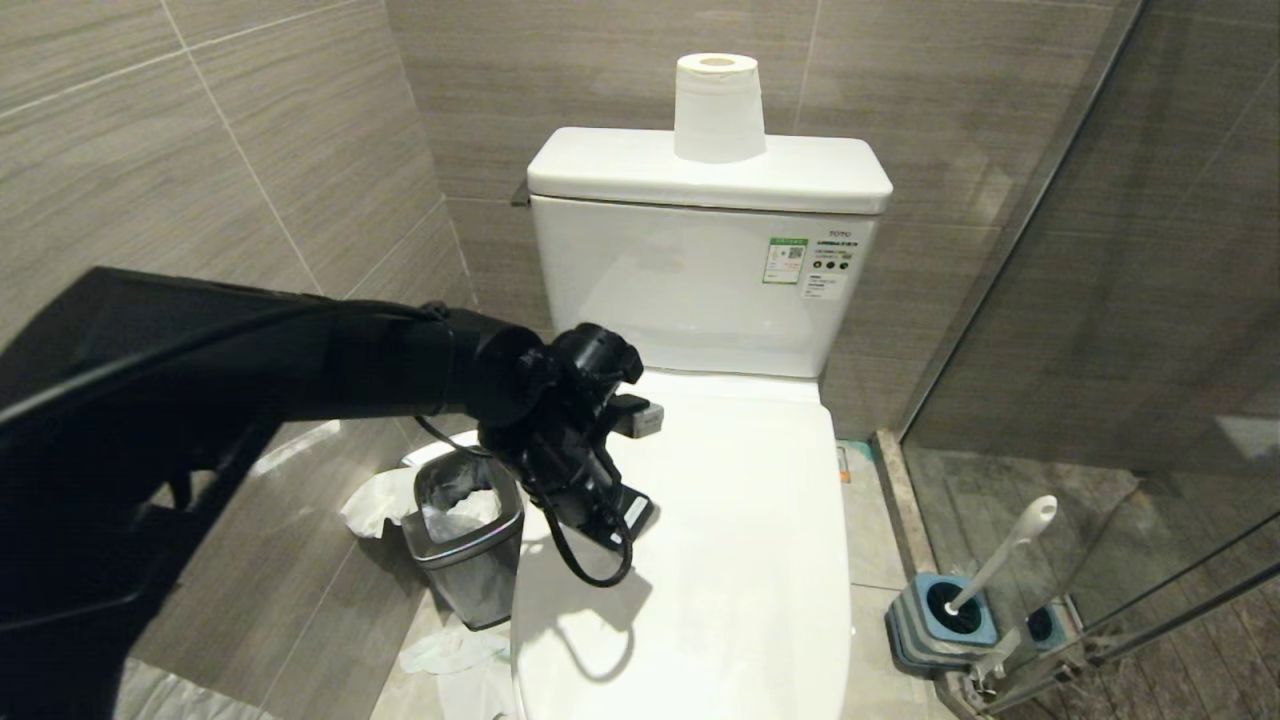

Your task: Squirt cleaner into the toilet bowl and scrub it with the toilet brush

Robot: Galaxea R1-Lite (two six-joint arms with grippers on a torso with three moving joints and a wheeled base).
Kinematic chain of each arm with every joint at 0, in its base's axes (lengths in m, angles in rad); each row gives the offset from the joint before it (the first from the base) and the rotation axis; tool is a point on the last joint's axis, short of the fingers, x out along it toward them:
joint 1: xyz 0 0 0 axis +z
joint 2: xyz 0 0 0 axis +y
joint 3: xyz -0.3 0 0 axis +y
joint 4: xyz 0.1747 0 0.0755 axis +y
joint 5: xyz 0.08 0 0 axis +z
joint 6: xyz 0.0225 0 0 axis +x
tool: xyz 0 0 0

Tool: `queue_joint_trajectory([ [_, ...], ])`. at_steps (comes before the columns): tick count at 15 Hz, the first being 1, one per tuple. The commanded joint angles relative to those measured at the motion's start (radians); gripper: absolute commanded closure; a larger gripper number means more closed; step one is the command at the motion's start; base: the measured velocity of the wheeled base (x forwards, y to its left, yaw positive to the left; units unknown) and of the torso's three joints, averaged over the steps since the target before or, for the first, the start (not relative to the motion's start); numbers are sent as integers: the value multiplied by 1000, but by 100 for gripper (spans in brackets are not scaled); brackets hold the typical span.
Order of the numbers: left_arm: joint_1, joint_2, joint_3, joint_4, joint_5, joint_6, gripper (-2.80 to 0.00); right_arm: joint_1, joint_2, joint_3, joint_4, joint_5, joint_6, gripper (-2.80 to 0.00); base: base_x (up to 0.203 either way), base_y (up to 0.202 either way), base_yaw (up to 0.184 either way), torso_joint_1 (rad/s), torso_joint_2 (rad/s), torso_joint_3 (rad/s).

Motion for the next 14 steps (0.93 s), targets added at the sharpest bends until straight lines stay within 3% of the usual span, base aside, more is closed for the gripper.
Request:
queue_joint_trajectory([
  [1, 1, -173, 2, 41, -40, -21, 0, 0, 0, 0, 0, 0, 0, 0, 0, 0, 0, 0, 0, 0],
  [4, 4, -314, 27, 76, -97, -141, 0, 0, 0, 0, 0, 0, 0, 0, 0, 0, 0, 0, 0, 0],
  [6, 27, -400, 57, 82, -110, -325, 0, 0, 0, 0, 0, 0, 0, 0, 0, 0, 0, 0, 0, 0],
  [7, 44, -435, 63, 89, -87, -396, 0, 0, 0, 0, 0, 0, 0, 0, 0, 0, 0, 0, 0, 0],
  [8, 62, -464, 66, 113, -15, -426, 0, 0, 0, 0, 0, 0, 0, 0, 0, 0, 0, 0, 0, 0],
  [10, 103, -518, 68, 182, 123, -431, 0, 0, 0, 0, 0, 0, 0, 0, 0, 0, 0, 0, 0, 0],
  [12, 133, -567, 70, 231, 202, -408, 0, 0, 0, 0, 0, 0, 0, 0, 0, 0, 0, 0, 0, 0],
  [14, 163, -617, 70, 255, 277, -320, 0, 0, 0, 0, 0, 0, 0, 0, 0, 0, 0, 0, 0, 0],
])
